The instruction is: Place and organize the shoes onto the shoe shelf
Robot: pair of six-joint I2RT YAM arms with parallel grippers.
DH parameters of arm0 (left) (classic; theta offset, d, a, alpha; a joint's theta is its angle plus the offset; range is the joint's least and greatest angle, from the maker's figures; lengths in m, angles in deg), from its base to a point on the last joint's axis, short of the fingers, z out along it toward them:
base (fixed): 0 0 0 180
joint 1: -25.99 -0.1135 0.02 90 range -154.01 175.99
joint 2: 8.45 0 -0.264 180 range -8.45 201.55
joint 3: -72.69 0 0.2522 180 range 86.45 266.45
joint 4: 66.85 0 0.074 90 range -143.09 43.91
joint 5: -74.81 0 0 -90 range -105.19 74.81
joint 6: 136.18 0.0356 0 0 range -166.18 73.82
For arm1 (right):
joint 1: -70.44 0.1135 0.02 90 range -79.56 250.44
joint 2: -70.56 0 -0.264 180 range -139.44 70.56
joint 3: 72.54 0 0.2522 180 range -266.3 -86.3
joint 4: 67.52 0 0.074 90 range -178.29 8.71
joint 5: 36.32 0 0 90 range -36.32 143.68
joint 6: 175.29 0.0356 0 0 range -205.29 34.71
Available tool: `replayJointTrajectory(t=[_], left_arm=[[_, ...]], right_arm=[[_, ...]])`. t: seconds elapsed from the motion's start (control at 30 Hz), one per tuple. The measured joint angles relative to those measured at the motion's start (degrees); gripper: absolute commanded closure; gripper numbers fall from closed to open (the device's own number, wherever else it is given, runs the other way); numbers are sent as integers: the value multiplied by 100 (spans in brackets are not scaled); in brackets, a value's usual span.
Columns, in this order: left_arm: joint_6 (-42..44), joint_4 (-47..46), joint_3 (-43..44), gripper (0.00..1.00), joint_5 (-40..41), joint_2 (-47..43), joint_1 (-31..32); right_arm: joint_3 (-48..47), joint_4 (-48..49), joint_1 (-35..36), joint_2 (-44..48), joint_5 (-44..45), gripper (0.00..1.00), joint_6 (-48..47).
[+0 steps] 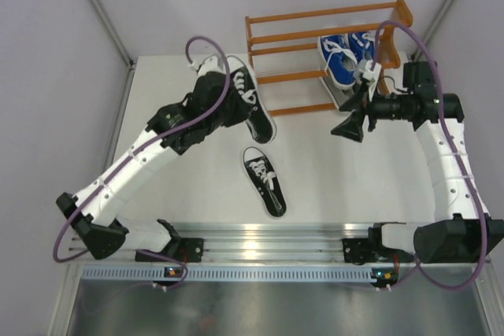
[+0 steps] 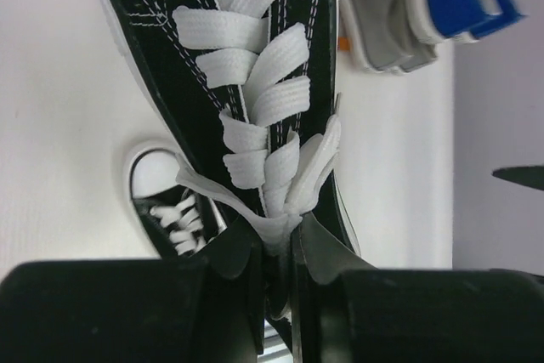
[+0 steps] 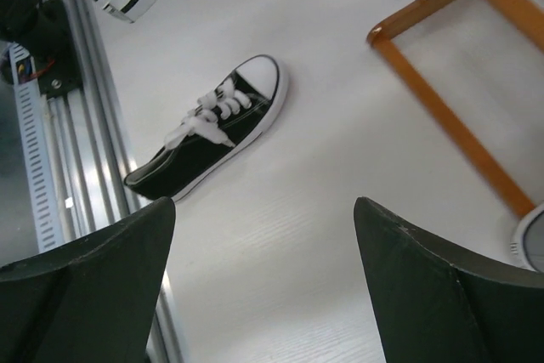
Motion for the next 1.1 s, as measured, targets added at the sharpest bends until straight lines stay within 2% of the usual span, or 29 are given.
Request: replayJointTrajectory(t=[0.2,0.3,0.5,0.9,1.1], left_arm=[[1478,-529,2166,100,-221,1469,57],[2236,-662,3283,100,-289,2378,55],[3178,-999,5372,100,-450,4116,-83],[3748,-2645,5668,100,-20,5115,-450],[3827,-2903,5766,100,129,5316,-599]], right_arm=[[-817,560,-708,-175,-31,15,669],[-763,667,-1012,-162,-31,15,828],[-313,894,-1506,105,-22,15,1110],[81,1453,-1768,422,-79,15,1582],[192,1665,-1777,435,-98,15,1836]])
